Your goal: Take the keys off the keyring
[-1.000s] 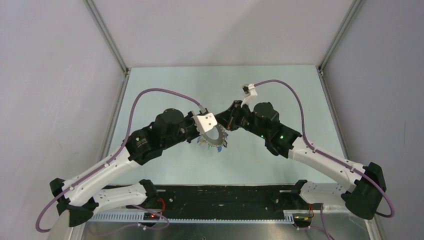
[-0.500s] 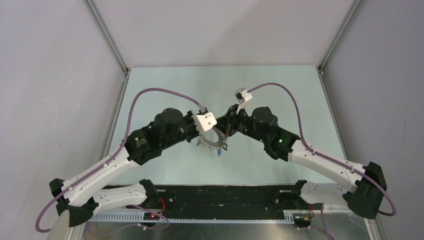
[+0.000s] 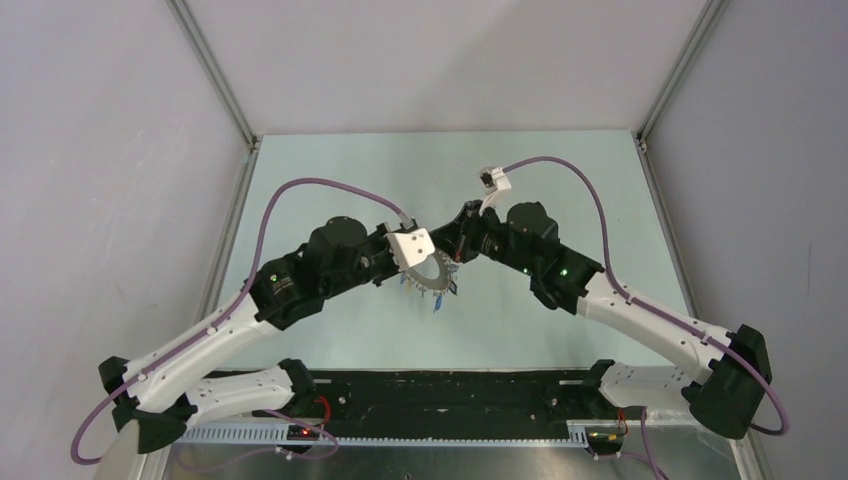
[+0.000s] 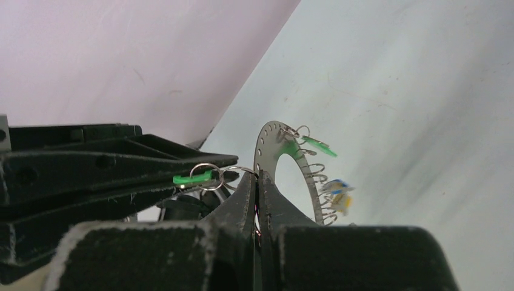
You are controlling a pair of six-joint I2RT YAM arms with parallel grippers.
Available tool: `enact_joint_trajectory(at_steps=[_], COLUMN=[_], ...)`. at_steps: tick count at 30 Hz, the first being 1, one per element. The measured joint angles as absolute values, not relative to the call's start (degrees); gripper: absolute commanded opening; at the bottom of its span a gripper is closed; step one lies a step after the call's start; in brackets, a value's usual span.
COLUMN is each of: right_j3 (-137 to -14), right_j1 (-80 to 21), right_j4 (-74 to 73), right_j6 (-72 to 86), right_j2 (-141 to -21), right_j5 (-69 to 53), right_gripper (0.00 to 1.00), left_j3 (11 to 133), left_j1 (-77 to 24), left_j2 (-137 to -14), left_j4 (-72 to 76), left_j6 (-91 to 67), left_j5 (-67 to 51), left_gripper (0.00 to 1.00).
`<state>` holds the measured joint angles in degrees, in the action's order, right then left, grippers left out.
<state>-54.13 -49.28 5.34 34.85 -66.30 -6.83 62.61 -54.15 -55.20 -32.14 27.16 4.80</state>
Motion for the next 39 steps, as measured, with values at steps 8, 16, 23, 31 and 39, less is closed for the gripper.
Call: enact_joint_trajectory(at_steps=[8,16,23,31,39], right_j3=[-57.87,-58.63,-58.63,-58.63,-58.26], right_j1=[-47.7,-47.22,-47.0,-46.98,-46.35], right_j4=[0.54,-1.89,-3.68,-5.82,-5.91], right_j6=[41.01,45.76,49.1,52.51,55.94], right_j2=[-68.53,-68.79,-68.84,-68.84,-68.84], right_j5=[-9.87,-10.76,-11.27,-11.51,-12.08], right_gripper=[0.0,0.0,0.0,0.0,0.0], left_j3=[62.57,62.02,60.38,58.81,57.17], left_j1=[-54.15,-54.43,-55.48,-56.9,-58.94], left_j2=[-55.07,-54.92,-54.46,-54.35,-54.33], left_j4=[-31.35,-31.29,-30.87,-30.22,-28.62], left_j6=[28.53,29.23,30.41,32.42,35.09], left_j5=[2.59,0.78,0.21,0.91,4.19], left_gripper=[0.0,0.0,0.0,0.0,0.0])
